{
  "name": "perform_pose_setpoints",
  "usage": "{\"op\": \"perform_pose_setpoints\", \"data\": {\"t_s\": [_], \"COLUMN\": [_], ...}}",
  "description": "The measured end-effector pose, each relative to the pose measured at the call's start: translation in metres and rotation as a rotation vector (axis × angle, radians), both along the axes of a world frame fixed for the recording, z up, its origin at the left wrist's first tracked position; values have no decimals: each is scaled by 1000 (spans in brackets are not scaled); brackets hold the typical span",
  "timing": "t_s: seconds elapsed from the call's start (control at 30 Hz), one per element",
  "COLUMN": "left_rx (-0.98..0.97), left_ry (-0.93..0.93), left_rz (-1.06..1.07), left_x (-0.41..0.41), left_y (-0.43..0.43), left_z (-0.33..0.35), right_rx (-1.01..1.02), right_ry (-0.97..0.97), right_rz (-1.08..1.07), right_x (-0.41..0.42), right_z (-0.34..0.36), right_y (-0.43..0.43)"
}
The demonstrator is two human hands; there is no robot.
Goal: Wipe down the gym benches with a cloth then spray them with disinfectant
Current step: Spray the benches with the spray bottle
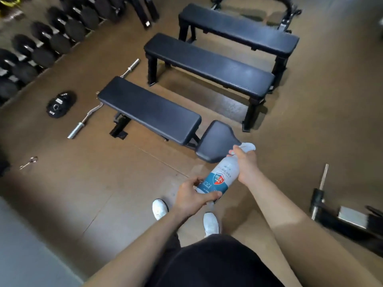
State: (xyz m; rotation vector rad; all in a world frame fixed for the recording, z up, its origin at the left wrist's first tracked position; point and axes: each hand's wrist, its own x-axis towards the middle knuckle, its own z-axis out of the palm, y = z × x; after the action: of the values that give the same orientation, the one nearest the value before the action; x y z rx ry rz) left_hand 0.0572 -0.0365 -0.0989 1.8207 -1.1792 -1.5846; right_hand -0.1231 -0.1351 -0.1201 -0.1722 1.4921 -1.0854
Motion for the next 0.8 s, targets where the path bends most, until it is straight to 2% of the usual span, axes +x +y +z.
{"op": "perform_pose_setpoints", "data": {"t_s": [0.17,0.33,0.57,0.8], "left_rx": [30,75,192,278], "left_ry": [49,87,134,204], "left_rz": [-54,-129,-195,-265], "left_x": [6,41,100,119], "left_y": [-27,-53,-89,-101], "left_z": [-7,-17,-35,-51], "right_rx": [1,84,205,271], "right_ry": [13,23,135,192], "right_rz": [-45,-130,-150,-238], "right_x": [-2,26,72,89], "right_z": [-4,-17,-33,-49], "right_y": [-15,-34,-49,-38]}}
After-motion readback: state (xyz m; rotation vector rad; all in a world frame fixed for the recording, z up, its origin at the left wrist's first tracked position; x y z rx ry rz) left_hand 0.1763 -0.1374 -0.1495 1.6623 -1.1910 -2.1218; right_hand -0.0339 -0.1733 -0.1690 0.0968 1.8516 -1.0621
